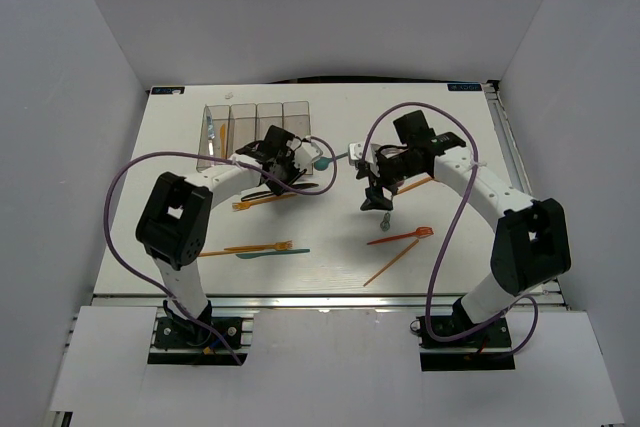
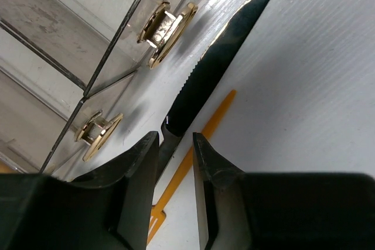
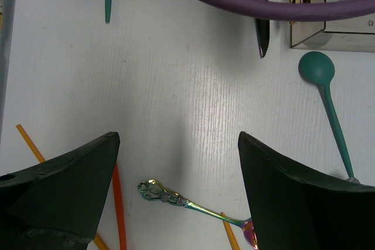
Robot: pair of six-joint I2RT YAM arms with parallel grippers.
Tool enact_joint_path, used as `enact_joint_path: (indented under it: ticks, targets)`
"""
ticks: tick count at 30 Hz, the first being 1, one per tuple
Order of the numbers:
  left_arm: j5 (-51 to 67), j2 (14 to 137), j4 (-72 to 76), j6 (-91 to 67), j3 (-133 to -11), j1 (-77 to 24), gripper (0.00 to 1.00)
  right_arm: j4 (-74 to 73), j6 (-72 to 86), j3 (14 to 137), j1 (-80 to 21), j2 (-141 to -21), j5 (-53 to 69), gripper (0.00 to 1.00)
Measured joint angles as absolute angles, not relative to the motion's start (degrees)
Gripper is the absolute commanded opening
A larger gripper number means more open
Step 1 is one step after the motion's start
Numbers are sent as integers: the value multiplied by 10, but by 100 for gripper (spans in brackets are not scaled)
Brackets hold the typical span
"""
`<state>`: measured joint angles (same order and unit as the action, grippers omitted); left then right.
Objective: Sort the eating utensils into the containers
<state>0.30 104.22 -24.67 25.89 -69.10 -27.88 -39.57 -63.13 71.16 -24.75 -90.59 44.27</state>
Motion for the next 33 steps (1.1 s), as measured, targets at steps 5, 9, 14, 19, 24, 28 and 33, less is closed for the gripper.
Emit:
enact_joint_path:
  ticks: [5,9,14,19,24,28,33]
  targets:
    - [-10,1047,-236,269,-686,-279,43,-398,-630,718,-246,-912,442,88]
    - [-16,1047,-226,274,-675,-279,44,-400,-629,719,-244,-914,442,88]
    - [-20,1047,-222,277,-668,-279,44,-402,-623,719,-241,-915,442,88]
    - [-24,1050,-215,279,-661,-273,45,-403,-621,722,-241,-917,443,88]
    - [-25,1065,-201,281,-662,-264,45,-403,-620,727,-241,-920,443,88]
    - [-23,1065,-197,281,-662,-260,45,-404,-620,727,-241,-920,443,88]
    - [-5,1065,-197,275,-662,-254,43,-404,-619,727,-241,-920,443,88]
